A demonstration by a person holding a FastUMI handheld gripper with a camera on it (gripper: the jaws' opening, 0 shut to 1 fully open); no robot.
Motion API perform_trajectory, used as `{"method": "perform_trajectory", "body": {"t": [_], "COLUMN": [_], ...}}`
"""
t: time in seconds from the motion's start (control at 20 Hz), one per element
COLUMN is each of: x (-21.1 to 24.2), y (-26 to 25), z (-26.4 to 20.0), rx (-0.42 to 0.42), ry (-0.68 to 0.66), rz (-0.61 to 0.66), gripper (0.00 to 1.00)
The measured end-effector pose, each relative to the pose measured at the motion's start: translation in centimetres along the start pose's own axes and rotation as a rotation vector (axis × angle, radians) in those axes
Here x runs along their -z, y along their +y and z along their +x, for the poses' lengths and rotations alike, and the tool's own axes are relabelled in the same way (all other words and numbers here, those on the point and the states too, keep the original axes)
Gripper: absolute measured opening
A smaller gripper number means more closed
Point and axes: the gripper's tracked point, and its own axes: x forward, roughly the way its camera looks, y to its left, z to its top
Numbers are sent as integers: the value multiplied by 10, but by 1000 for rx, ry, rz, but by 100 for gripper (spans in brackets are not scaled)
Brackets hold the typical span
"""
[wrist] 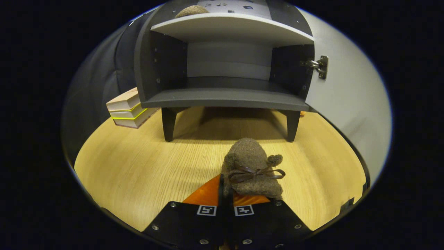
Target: Open the shoe cabinet door, grab the shoes and put them into the shoe cabinet, then close the shoe cabinet door.
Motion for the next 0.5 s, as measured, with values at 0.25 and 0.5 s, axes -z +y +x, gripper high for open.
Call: {"method": "perform_trajectory", "body": {"t": [0.25, 0.5], "x": [-56, -152], "y": [-2, -2], "z": [-60, -114], "rx": [-13, -29], "ry": [-53, -188], "rz": [-25, -76], "gripper": [5, 5]}}
